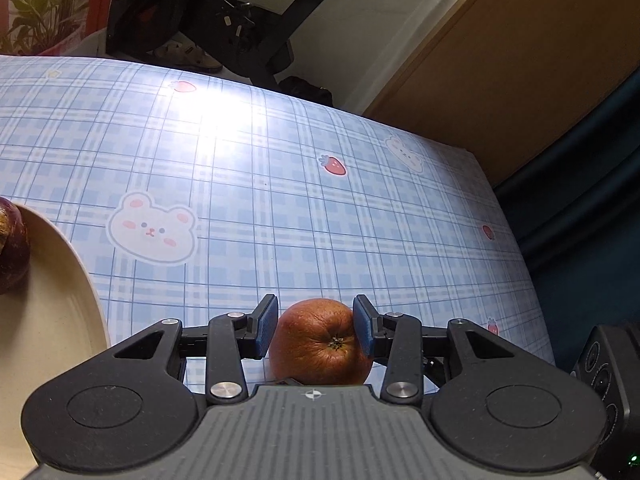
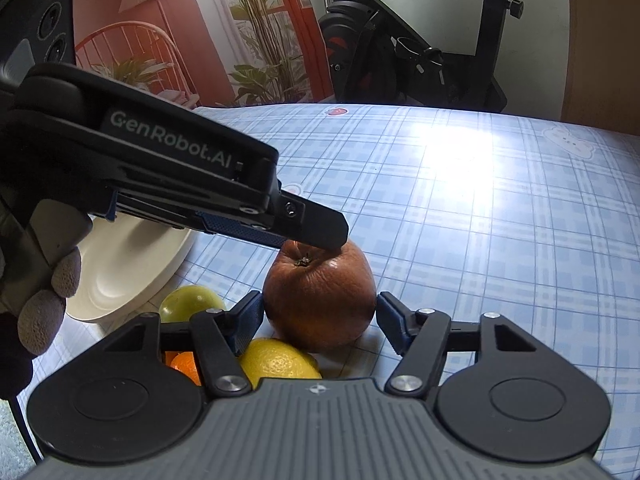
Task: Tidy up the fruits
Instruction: 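Grasp the red apple with the left tool and lift it, then lower the apple onto the plate beside the mangosteen and release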
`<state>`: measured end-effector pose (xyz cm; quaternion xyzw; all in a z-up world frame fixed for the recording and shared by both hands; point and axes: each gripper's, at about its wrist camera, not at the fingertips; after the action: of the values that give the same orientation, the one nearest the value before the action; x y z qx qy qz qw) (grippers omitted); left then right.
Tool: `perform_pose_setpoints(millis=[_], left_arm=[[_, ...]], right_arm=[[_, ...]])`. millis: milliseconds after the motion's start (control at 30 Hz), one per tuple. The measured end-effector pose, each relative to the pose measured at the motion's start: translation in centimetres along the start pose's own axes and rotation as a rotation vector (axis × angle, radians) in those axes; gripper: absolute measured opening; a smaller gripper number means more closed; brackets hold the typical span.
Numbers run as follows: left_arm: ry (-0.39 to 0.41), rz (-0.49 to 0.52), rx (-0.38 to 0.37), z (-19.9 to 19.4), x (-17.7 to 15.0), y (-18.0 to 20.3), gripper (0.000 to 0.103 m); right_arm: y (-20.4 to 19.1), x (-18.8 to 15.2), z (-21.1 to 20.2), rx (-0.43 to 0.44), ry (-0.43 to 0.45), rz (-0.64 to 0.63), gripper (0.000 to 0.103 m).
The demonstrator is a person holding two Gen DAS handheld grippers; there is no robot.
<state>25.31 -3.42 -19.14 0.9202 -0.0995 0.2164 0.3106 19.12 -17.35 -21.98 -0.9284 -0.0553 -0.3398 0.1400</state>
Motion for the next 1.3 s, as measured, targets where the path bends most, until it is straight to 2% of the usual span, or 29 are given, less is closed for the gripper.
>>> perform_pose_setpoints(millis=[267,533,833,1167,1300], left_arm=[[0.010,0.021,-0.033,-0.2,-0.2,-0.3,0.041],[0.073,0.021,-0.021,-3.4,-0.1,-0.4,0.041],[0.160,-0.014,0.042,-9.5,-0.6,-3.9,0.041],[0.200,-0.129,0.161,-15.3,-1.1,-11.1,0.041],[0.213,-0.179,0.184,-16.7,-1.4,-13.6,0.041]], right_arm=[[-0.2,0.1,-0.4,-0.007,0.013,-0.013,0.064],[-1.8,1.7,-1.2,0.020,0.027,-0.070,0.064],[-7.7,3.6,-0.2,0.121,0.039,-0.138,0.064],[-16.2,4.0,4.8,0.237,-0.012,-0.250,0.064],[-18.8,3.8,6.6,0.257,-0.028,-0.289,0.064]])
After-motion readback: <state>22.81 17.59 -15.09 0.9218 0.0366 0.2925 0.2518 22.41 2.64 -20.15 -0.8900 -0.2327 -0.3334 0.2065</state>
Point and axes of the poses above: each gripper's, at about its wrist camera, not at the fingertips, and z roughly the way its jaws point, y to its right, x to its top, and after that the axes turned 7 degrees about -x, right-handed
